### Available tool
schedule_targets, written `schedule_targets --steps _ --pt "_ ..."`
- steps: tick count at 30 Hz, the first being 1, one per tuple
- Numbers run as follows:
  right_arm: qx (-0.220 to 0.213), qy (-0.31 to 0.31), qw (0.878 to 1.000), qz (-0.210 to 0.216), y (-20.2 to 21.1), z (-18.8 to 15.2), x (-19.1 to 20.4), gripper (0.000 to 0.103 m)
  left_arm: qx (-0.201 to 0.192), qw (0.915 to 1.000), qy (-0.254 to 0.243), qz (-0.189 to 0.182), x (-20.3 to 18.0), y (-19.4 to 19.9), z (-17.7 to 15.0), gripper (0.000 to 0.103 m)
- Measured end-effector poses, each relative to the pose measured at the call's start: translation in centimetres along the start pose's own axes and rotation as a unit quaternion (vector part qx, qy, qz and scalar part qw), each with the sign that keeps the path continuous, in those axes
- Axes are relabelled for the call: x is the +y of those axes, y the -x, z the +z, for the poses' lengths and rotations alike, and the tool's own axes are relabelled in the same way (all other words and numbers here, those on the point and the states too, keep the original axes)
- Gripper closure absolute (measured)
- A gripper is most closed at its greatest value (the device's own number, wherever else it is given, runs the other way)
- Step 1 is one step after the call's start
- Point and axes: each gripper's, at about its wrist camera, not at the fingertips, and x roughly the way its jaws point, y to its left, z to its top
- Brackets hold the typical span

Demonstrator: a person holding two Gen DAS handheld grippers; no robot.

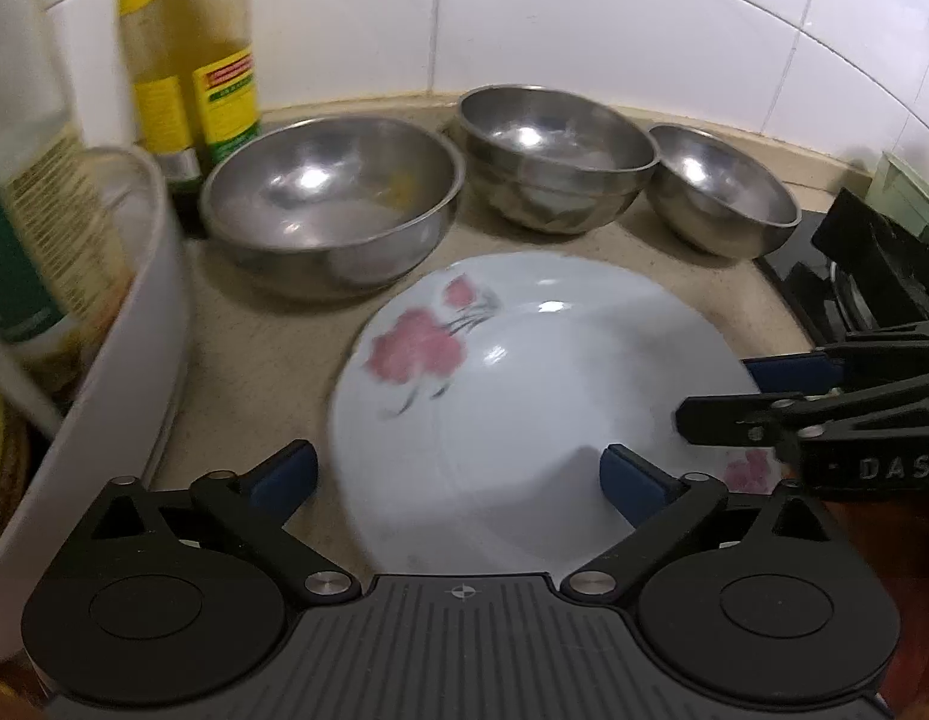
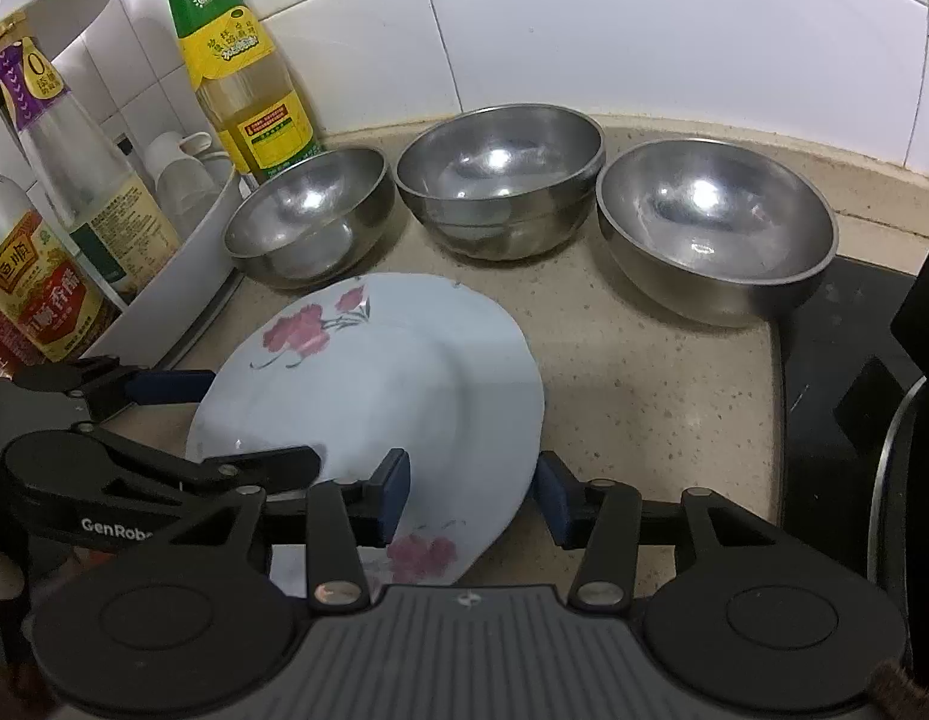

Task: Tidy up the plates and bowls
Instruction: 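Hold the plate tilted against the counter and adjust its position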

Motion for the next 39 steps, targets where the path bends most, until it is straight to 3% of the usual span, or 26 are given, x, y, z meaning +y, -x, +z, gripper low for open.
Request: schedule_targets --steps 3,8,39 --pt "0.004 -0.006 1.000 -0.010 -0.3 0.6 -0.2 0.069 0.005 0.9999 0.010 0.011 -0.5 -0.2 0.7 0.005" --pt "0.014 -0.011 1.000 -0.016 -0.2 0.5 -0.2 0.069 0.008 0.9997 0.020 0.010 -0.3 0.1 0.8 0.010" --pt "-0.002 0.002 0.999 -0.042 2.2 0.9 1.4 0.069 0.001 0.9995 0.031 0.003 -0.2 2.4 1.2 0.010"
